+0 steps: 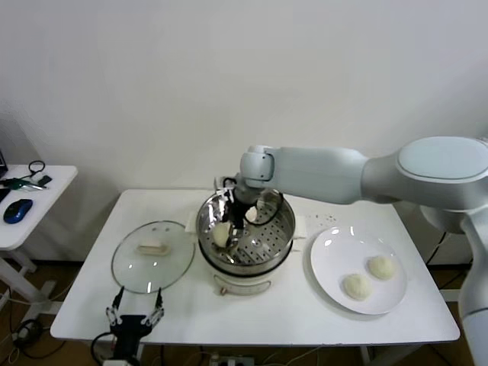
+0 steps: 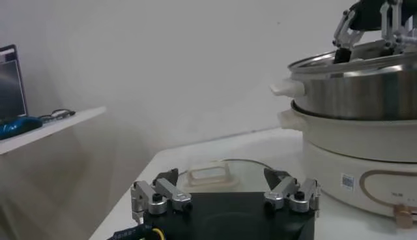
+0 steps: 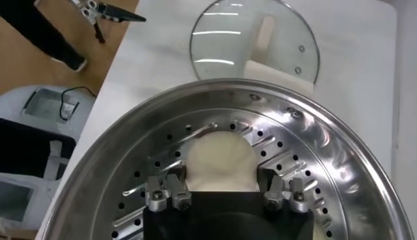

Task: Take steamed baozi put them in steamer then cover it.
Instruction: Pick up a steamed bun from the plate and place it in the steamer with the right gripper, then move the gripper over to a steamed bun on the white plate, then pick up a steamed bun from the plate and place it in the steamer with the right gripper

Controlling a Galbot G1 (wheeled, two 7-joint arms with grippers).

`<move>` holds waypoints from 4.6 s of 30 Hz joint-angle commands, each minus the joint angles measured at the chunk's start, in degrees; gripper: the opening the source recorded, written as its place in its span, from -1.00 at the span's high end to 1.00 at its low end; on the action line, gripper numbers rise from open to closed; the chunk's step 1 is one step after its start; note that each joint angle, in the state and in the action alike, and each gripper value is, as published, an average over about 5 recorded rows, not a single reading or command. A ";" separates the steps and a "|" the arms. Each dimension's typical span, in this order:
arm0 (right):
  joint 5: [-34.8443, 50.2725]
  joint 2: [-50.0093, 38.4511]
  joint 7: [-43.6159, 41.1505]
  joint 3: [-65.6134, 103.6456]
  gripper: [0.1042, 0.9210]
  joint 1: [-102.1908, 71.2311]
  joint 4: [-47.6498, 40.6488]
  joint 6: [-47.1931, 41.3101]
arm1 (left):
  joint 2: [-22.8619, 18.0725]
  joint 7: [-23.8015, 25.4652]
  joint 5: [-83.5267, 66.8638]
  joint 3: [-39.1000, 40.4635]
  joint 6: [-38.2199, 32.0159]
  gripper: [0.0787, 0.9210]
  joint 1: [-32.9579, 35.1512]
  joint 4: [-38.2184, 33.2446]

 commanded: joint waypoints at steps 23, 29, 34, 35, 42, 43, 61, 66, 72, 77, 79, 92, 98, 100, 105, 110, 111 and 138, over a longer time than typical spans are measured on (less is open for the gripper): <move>-0.46 -15.11 -4.31 -0.93 -0.76 10.92 10.15 2.12 | 0.07 -0.05 0.25 -0.02 0.35 -0.77 -0.20 -0.29; -2.53 -25.90 -7.36 -4.20 -0.76 16.33 16.90 4.48 | -0.54 0.02 1.03 0.12 1.05 -0.77 -1.06 -0.38; -8.06 -32.79 -8.72 -6.96 -0.76 18.04 20.83 6.00 | -1.09 0.06 2.37 0.85 1.49 -0.77 -2.12 -0.42; -9.50 -34.69 -8.89 -7.50 -0.76 18.03 21.88 6.19 | -1.12 0.05 2.50 0.77 1.55 -0.77 -2.34 -0.43; -18.72 -44.98 -9.47 -8.32 -0.76 13.77 25.97 6.90 | -0.71 0.00 2.29 -0.27 2.07 -0.77 -2.98 -0.71; -20.14 -46.04 -9.45 -8.00 -0.76 12.61 26.01 6.95 | -0.67 -0.01 2.26 -0.38 2.03 -0.77 -2.90 -0.63; -37.33 -52.35 -9.01 9.78 -0.76 -16.53 17.82 8.15 | -1.10 -0.13 2.30 -1.40 1.89 -0.77 -1.80 0.40; -38.87 -50.63 -8.81 13.04 -0.76 -20.70 15.62 8.19 | -1.23 -0.12 2.36 -1.41 1.85 -0.77 -1.90 0.80; -39.52 -48.01 -8.08 16.61 -0.76 -24.06 13.84 8.26 | -1.48 -0.11 2.48 -1.32 1.72 -0.77 -1.51 0.86; -39.53 -46.10 -7.98 16.96 -0.76 -24.55 13.14 8.24 | -1.58 -0.10 2.58 -1.32 1.63 -0.77 -1.45 1.07; -39.53 -45.38 -7.98 17.19 -0.76 -24.63 12.72 8.26 | -1.51 -0.08 2.58 -1.38 1.56 -0.77 -1.43 1.19; -40.11 -43.50 -9.15 16.52 -0.74 -24.38 11.68 8.70 | -1.41 -0.09 2.52 -1.47 1.53 -0.77 -1.77 1.67; -40.05 -43.64 -9.48 16.28 -0.61 -23.98 11.68 8.83 | -1.48 -0.20 2.37 -1.41 1.57 -0.77 -2.05 2.15; -40.04 -43.70 -9.60 16.17 -0.56 -23.59 11.64 8.92 | -1.55 -0.22 2.36 -1.31 1.58 -0.77 -2.09 2.24; -40.26 -43.94 -9.57 15.99 -0.44 -22.95 11.40 9.77 | -1.58 -0.22 2.35 -1.27 1.56 -0.77 -2.09 2.26; -40.69 -43.33 -9.38 16.31 -0.39 -20.87 10.93 12.24 | -1.55 -0.11 2.31 -1.16 1.57 -0.77 -1.94 2.25; -40.81 -43.06 -9.72 15.85 -0.39 -19.45 10.80 13.11 | -1.53 -0.07 2.32 -1.12 1.57 -0.77 -1.89 2.22; -43.36 -15.33 -18.75 5.32 -0.43 15.15 10.43 50.74 | -0.96 0.10 2.85 -1.07 1.77 -0.77 -1.54 1.62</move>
